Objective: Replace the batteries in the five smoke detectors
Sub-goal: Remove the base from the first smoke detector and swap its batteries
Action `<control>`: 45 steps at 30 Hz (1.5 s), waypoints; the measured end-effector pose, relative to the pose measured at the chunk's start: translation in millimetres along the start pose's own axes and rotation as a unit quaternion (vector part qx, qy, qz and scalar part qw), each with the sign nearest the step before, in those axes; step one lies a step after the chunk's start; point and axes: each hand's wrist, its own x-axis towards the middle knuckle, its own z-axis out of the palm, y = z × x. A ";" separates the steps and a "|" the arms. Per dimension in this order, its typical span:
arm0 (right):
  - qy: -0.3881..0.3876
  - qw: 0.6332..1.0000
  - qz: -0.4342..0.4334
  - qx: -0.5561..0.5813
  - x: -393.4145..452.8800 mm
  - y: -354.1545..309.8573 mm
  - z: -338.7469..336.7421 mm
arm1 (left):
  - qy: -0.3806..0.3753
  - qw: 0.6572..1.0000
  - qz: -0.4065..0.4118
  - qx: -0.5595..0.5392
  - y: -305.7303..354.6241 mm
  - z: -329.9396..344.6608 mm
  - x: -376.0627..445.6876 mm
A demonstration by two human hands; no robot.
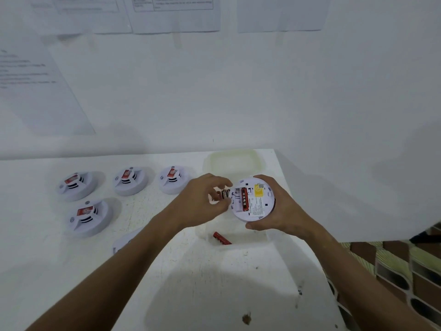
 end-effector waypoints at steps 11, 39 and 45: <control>-0.005 0.999 -0.035 0.003 8.3 -8.1 21.0 | -0.036 0.999 -0.020 0.010 12.4 -5.0 -1.9; 0.037 0.999 -0.032 -0.011 11.9 -2.1 18.0 | 0.071 0.990 -0.038 -0.116 15.3 6.1 5.2; 0.052 0.998 -0.015 -0.013 0.2 5.3 -4.0 | 0.020 0.994 -0.106 -0.018 -6.6 -1.1 2.3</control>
